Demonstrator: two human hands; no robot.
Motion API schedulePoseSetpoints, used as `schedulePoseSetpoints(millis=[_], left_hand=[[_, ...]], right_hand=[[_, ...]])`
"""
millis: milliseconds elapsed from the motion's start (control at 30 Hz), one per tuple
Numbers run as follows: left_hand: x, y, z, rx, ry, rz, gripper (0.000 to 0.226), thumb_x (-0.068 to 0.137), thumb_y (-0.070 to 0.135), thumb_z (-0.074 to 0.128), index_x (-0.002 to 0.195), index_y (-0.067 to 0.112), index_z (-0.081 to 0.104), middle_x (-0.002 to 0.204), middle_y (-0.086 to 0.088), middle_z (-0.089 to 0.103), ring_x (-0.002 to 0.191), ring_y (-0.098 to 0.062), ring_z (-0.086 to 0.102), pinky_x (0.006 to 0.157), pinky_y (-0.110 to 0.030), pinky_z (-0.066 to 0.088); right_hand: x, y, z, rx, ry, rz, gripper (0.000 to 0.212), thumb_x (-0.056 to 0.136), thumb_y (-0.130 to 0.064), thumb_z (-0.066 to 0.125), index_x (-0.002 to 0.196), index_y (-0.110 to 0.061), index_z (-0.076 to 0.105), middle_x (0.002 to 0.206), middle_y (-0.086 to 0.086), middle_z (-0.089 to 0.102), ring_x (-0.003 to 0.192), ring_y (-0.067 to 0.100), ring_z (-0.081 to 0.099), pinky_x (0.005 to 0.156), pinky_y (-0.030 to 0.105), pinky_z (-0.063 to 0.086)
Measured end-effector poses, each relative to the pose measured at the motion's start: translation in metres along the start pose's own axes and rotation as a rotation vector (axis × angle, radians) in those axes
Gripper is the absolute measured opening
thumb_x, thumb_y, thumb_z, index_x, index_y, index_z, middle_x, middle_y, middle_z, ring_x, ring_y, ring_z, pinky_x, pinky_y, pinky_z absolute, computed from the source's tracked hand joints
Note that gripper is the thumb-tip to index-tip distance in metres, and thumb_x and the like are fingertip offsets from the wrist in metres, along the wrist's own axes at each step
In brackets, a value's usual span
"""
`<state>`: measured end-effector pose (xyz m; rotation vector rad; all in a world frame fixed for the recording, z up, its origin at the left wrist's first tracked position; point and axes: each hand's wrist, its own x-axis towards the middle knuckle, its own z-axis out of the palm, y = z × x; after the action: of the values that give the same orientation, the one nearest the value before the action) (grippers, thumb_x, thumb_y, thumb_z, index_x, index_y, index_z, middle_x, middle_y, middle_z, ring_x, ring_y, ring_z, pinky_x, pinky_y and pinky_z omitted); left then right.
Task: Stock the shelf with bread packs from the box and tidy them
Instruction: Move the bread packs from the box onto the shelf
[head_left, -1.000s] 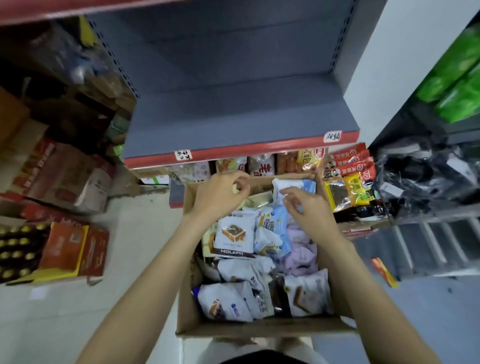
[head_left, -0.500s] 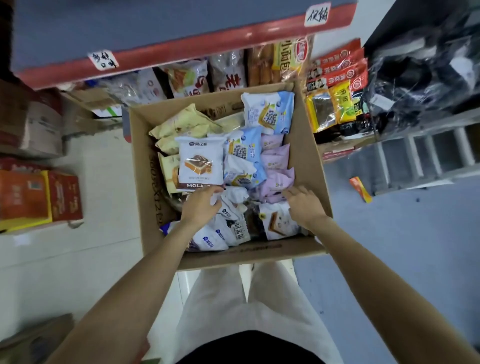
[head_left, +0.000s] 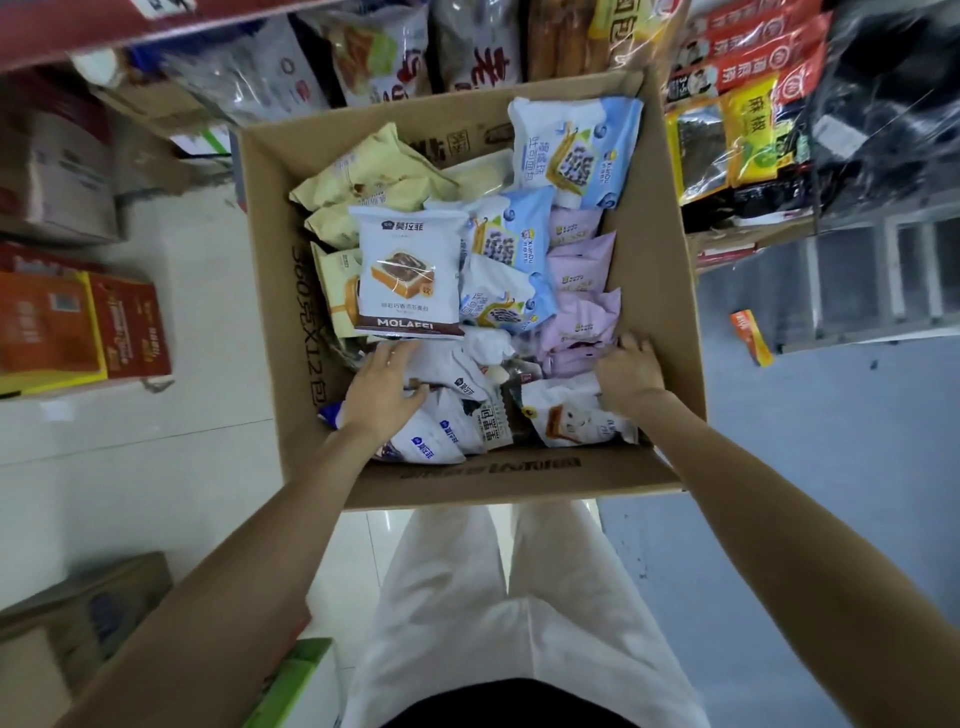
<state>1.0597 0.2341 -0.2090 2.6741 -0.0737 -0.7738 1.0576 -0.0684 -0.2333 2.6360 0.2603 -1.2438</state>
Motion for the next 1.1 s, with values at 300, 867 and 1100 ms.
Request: schedulePoseSetpoints(millis=[300, 867, 1100], left_hand=[[0.036, 0.004, -0.012, -0.185, 0.46, -0.143, 0.046, 0.085, 0.016, 0.06, 0.13, 0.01, 0.052, 0.128, -0.015, 0.053, 0.115, -0.034, 0.052, 0.092, -0.044, 0.045], [0.063, 0.01, -0.019, 0.003, 0.486, -0.057, 0.07, 0.081, 0.029, 0.069, 0.141, 0.01, 0.037, 0.138, -0.016, 0.043, 0.125, -0.036, 0.04, 0.103, -0.043, 0.033], [0.113, 0.092, -0.032, 0.685, 0.135, 0.359, 0.069, 0.083, 0.052, 0.061, 0.137, 0.014, 0.039, 0.133, -0.005, 0.048, 0.127, -0.026, 0.035, 0.104, -0.04, 0.014]], right_hand=[[-0.006, -0.006, 0.01, 1.147, 0.123, 0.147, 0.039, 0.074, -0.02, 0.079, 0.109, -0.01, 0.065, 0.105, 0.01, 0.069, 0.099, 0.025, 0.063, 0.078, 0.028, 0.046], [0.009, 0.001, 0.005, 1.028, 0.123, 0.234, 0.038, 0.091, -0.034, 0.056, 0.117, -0.008, 0.057, 0.114, 0.018, 0.06, 0.103, 0.035, 0.056, 0.08, 0.034, 0.043], [-0.001, -0.001, 0.003, 0.998, 0.052, 0.187, 0.065, 0.072, -0.019, 0.079, 0.129, -0.017, 0.049, 0.118, 0.009, 0.063, 0.106, 0.029, 0.06, 0.083, 0.033, 0.048]])
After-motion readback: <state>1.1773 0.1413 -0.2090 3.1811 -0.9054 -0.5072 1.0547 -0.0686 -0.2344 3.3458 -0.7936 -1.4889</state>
